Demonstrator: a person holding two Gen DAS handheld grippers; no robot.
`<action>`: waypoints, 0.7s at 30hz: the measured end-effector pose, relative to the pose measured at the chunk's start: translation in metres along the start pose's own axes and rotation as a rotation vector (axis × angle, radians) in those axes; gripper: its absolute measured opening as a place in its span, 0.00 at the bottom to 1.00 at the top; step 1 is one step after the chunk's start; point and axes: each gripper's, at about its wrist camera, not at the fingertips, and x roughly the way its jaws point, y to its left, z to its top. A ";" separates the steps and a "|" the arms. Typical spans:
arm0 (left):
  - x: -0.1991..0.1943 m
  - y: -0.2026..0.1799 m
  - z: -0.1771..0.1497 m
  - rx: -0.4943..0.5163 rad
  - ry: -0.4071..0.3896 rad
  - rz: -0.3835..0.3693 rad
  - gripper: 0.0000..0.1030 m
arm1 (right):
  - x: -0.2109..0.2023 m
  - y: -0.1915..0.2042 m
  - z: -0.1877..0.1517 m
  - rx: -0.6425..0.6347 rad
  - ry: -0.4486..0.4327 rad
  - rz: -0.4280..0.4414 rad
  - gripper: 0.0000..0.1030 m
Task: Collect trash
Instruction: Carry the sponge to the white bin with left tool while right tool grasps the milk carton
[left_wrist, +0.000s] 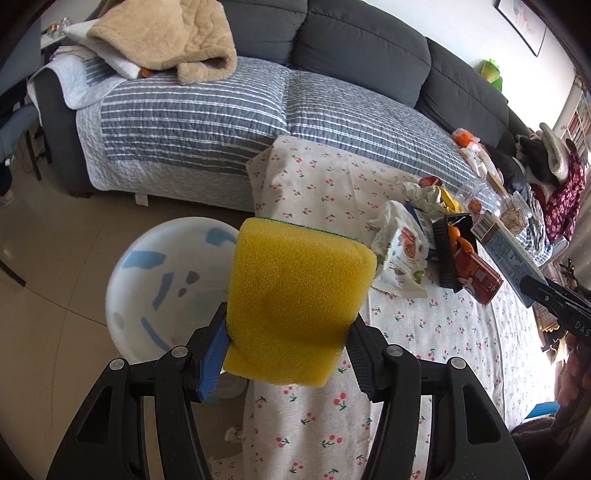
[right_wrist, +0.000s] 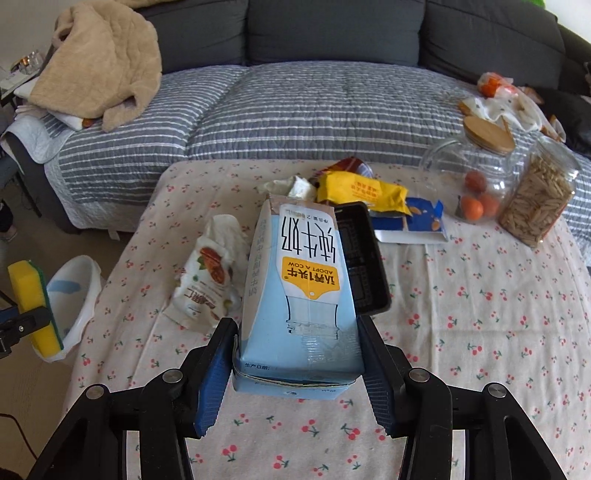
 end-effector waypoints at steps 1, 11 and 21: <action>0.001 0.005 0.001 -0.008 0.001 0.008 0.60 | 0.003 0.005 0.000 -0.008 0.005 0.007 0.55; 0.016 0.055 0.005 -0.090 0.012 0.105 0.60 | 0.038 0.064 -0.002 -0.072 0.067 0.084 0.55; 0.031 0.087 0.007 -0.118 0.046 0.174 0.77 | 0.065 0.105 -0.004 -0.118 0.105 0.121 0.55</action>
